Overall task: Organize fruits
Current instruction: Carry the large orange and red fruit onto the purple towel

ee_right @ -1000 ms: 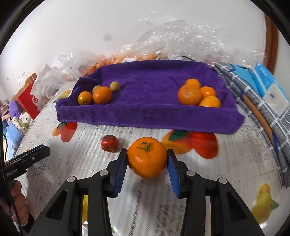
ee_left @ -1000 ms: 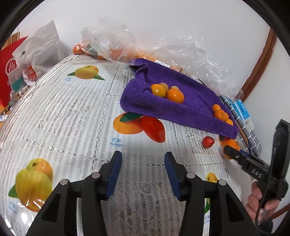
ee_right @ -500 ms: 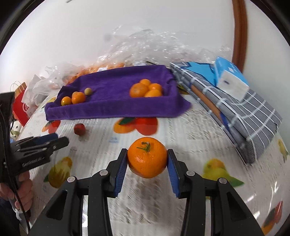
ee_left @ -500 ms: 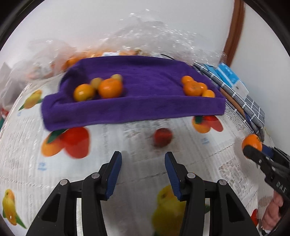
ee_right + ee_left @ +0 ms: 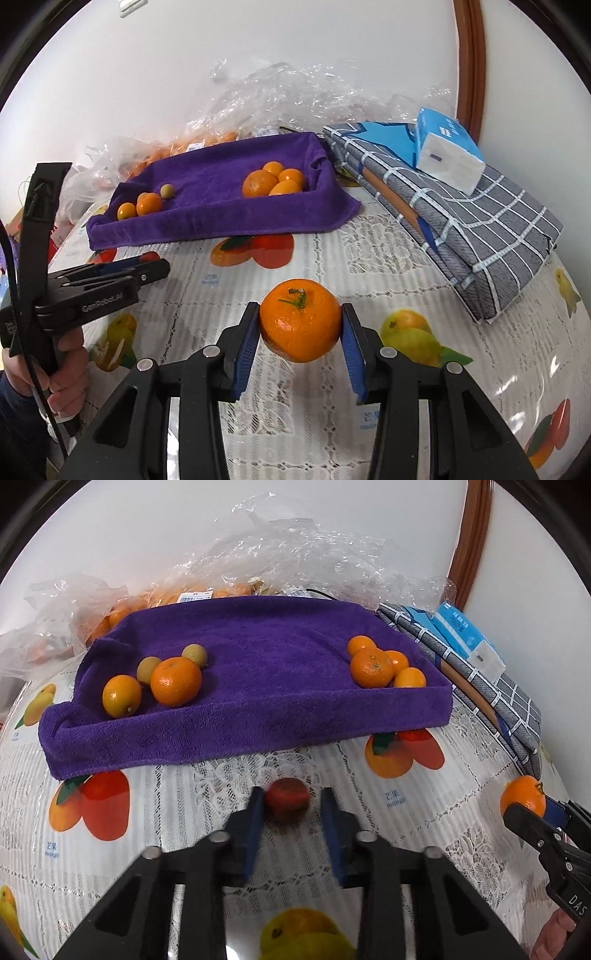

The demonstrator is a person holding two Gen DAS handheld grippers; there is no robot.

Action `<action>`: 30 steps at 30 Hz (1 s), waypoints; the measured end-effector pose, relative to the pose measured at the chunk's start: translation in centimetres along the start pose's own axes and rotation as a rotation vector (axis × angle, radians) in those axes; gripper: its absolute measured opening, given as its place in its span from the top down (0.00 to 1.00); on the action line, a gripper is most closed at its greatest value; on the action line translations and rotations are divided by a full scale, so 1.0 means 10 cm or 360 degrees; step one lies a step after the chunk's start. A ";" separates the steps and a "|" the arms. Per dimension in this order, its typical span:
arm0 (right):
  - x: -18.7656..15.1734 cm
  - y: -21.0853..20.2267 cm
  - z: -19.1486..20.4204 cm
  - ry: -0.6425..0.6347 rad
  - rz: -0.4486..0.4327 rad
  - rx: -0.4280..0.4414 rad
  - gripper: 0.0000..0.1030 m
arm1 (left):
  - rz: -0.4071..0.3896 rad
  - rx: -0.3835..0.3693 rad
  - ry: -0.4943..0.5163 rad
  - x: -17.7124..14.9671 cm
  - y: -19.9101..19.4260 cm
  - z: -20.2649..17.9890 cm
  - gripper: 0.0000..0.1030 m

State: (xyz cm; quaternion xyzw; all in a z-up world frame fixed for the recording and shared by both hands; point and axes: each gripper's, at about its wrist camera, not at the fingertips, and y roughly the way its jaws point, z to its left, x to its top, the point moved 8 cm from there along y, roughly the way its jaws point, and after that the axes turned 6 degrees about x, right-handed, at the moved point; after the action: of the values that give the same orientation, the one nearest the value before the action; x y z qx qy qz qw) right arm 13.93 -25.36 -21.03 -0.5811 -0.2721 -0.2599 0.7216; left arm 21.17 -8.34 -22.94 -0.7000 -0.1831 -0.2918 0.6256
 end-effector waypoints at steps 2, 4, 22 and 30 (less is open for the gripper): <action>0.02 0.03 0.04 -0.0004 0.0007 0.0008 0.59 | 0.0000 -0.0028 -0.0020 0.00 0.00 0.01 0.77; 0.05 0.05 0.08 -0.0004 0.0011 0.0021 0.59 | 0.0010 -0.0045 -0.0032 0.00 -0.02 0.04 0.77; 0.96 0.32 0.50 -0.0136 -0.0116 0.0097 0.59 | -0.0155 0.0058 -0.0310 0.59 -0.48 1.06 0.77; 1.28 0.72 0.63 -0.0122 -0.0091 0.0165 0.59 | -0.0169 0.0068 -0.0322 0.93 -0.23 1.19 0.77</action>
State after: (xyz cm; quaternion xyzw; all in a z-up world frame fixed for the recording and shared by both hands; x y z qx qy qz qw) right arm 27.54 -18.62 -16.02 -0.5444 -0.3290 -0.2433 0.7322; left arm 29.02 2.72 -15.82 -0.7016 -0.2883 -0.2484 0.6025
